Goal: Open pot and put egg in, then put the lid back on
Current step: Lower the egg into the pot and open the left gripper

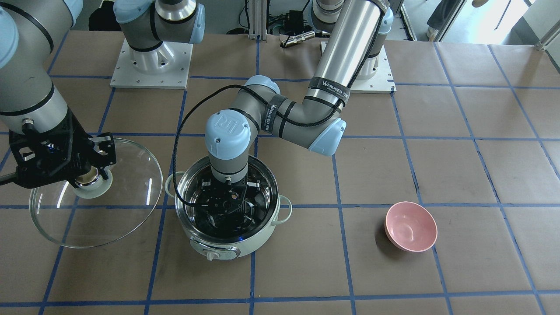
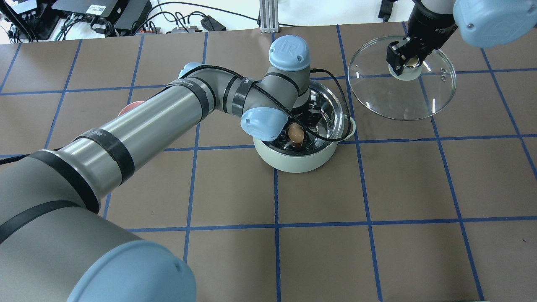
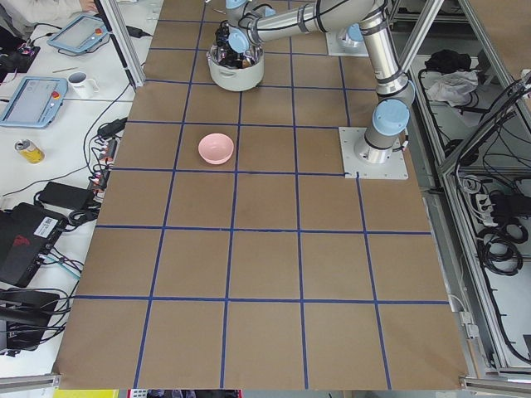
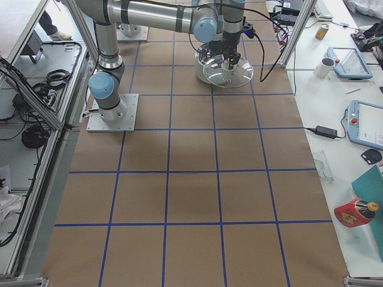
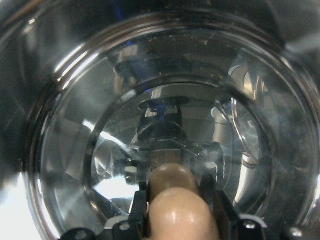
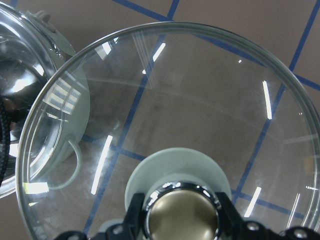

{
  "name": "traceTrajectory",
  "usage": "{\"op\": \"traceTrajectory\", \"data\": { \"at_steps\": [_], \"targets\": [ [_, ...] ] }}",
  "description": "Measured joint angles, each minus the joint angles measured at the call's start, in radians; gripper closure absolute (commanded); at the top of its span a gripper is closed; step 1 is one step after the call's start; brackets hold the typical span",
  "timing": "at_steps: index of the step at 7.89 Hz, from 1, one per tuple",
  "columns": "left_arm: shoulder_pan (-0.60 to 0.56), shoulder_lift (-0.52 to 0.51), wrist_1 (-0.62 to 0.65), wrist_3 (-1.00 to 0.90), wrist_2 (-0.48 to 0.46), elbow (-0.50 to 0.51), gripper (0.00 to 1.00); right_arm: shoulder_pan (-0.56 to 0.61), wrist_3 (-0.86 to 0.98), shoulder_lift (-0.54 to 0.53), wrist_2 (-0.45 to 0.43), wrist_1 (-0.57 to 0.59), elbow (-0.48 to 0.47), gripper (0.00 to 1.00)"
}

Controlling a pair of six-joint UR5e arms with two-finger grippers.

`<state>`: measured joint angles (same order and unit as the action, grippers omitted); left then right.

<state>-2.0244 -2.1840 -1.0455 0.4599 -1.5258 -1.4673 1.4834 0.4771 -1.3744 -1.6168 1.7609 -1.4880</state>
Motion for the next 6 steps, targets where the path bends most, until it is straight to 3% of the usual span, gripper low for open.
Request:
{"op": "traceTrajectory", "data": {
  "at_steps": [1,6],
  "targets": [
    [-0.001,-0.001,-0.005,0.002,-0.003,-0.001,0.32,0.000,0.000,0.000,0.000,0.000,0.000,1.00],
    [-0.002,0.003,0.001,0.001,-0.005,0.003,0.27,0.000,0.000,0.000,0.001,-0.001,0.000,1.00]
  ]
}}
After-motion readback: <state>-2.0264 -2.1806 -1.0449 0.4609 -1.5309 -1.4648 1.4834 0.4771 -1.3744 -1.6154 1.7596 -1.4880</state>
